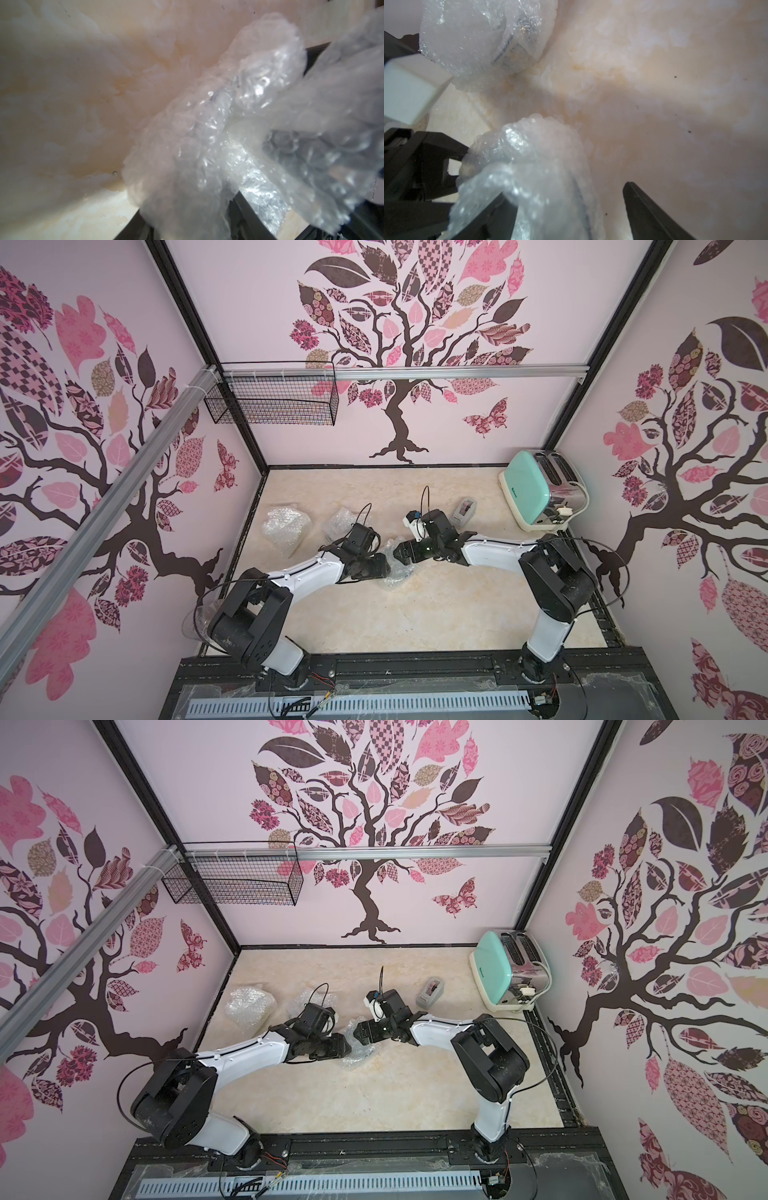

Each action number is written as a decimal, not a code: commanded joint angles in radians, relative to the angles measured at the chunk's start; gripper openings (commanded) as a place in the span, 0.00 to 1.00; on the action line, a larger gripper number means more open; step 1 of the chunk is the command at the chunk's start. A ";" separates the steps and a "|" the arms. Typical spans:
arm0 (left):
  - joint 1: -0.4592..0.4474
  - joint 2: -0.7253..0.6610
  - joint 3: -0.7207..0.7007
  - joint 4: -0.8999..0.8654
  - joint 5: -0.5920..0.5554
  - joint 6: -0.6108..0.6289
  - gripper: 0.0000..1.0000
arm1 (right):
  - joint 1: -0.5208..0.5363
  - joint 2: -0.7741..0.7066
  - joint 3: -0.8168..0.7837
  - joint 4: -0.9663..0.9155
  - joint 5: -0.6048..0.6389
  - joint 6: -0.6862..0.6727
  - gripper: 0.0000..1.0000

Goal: Wrap bowls in bubble wrap
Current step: Wrap the bowl in bubble wrap.

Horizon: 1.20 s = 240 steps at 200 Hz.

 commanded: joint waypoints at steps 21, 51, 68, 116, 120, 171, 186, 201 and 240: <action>0.009 -0.029 0.005 -0.039 -0.048 -0.019 0.58 | 0.019 0.090 0.065 -0.098 0.072 0.040 0.74; 0.032 -0.123 -0.054 -0.068 -0.081 -0.128 0.67 | 0.025 0.105 0.057 -0.106 0.071 0.092 0.71; 0.026 -0.207 -0.102 -0.041 -0.039 -0.141 0.68 | 0.026 0.102 0.051 -0.108 0.059 0.116 0.72; -0.019 -0.274 -0.139 -0.001 -0.028 -0.101 0.70 | 0.027 0.079 0.078 -0.149 0.022 0.183 0.75; -0.019 -0.264 -0.142 0.006 -0.024 -0.103 0.70 | 0.027 0.076 0.079 -0.150 0.015 0.187 0.75; 0.016 -0.135 -0.118 0.100 -0.089 -0.118 0.70 | 0.027 0.043 0.069 -0.158 0.006 0.195 0.75; 0.055 -0.117 -0.130 0.149 -0.043 -0.124 0.69 | 0.027 0.035 0.067 -0.167 0.008 0.194 0.74; 0.064 -0.107 -0.127 0.164 -0.059 -0.106 0.65 | 0.027 0.024 0.063 -0.175 0.012 0.193 0.73; 0.075 -0.078 -0.087 0.138 -0.089 -0.063 0.60 | 0.025 -0.004 0.062 -0.207 0.022 0.181 0.72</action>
